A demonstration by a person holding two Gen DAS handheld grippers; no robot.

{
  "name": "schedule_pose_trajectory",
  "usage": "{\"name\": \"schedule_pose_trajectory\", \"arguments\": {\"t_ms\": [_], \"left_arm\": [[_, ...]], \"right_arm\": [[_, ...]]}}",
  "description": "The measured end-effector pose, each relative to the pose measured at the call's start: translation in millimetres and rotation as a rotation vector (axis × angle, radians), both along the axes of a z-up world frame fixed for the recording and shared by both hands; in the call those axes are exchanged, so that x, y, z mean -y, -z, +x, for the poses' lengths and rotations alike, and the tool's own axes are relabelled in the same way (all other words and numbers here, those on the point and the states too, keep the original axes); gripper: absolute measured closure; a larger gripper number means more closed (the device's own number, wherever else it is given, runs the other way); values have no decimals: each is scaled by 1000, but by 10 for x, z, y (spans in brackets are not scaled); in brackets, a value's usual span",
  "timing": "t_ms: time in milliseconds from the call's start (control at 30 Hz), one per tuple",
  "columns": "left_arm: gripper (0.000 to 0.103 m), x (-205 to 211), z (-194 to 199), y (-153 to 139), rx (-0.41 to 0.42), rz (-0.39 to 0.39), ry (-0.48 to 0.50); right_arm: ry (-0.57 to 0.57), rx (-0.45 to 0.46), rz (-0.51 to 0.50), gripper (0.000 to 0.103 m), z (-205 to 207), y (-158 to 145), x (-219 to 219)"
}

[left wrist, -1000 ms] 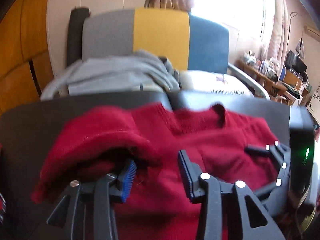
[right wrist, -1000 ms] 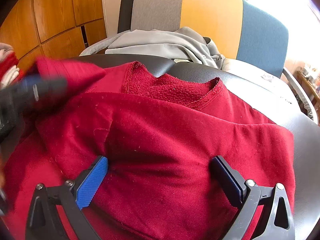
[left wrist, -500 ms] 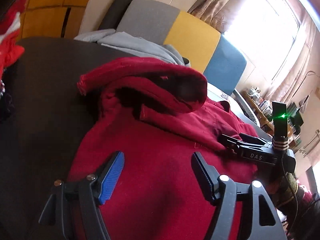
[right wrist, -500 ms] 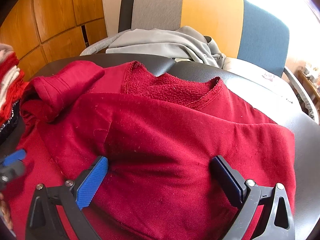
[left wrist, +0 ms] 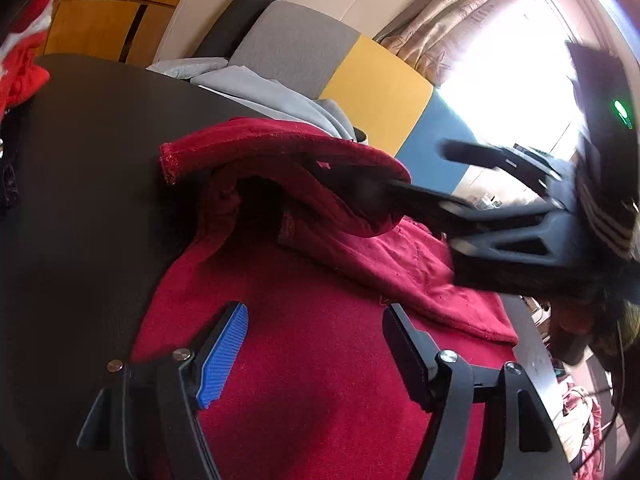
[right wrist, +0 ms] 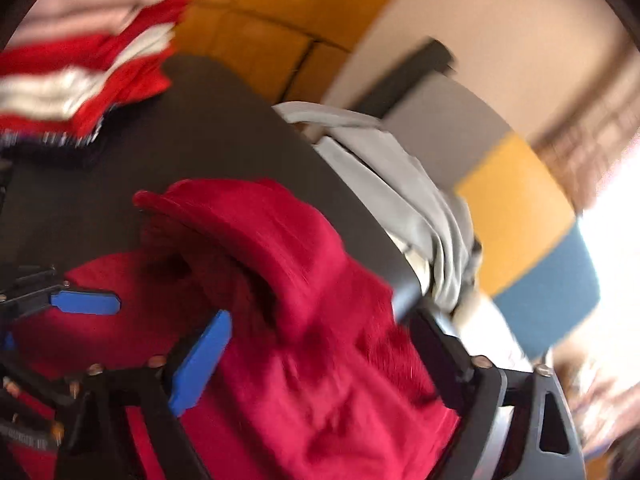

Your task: Fold clothes

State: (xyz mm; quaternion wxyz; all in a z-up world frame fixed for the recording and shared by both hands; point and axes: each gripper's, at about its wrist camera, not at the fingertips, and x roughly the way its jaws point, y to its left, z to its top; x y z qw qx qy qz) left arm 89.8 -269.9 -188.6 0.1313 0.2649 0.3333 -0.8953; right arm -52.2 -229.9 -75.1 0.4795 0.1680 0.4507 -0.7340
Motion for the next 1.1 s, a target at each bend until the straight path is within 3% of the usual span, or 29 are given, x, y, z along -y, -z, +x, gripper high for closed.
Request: {"name": "schedule_pose_trajectory", "arguments": {"t_ms": [100,233,267,300,333,367,567,667,700,833,1000,1100], "left_arm": [[32,3,13,19,-6,4,0],[32,5,4,5,-10,4,0],[32,8,6,6,-12,5,0],[32,12,6,6,-14,7,0],[32,16,7,6,-15,8,0],[32,17,9,8,-17,9,0],[32,4,9,-7,-13,9,-1],[32,-5,7,-21,-3,12,-1],[32,5,1,-36,6,20,-3],[32,125,-49,-133,7,89,-11],[31,375,-212,-332,-49,121,-28],[30,533,-345,-326,-60,194,-41]], "right_arm": [[-65,-83,78,27,87,84,287],[-98,-104,162,34,86,189,557],[-104,-106,185,50,85,218,624],[-95,-88,194,76,72,223,678],[-84,-67,202,87,59,225,730],[-53,-41,177,90,18,189,735],[212,199,-44,90,-461,-102,469],[412,416,-233,91,-882,-213,6],[496,525,-320,92,-1055,-197,-242],[665,776,-494,92,-1280,82,-921],[725,957,-602,92,-1324,526,-1313],[715,1018,-650,88,-1317,660,-1352]]}}
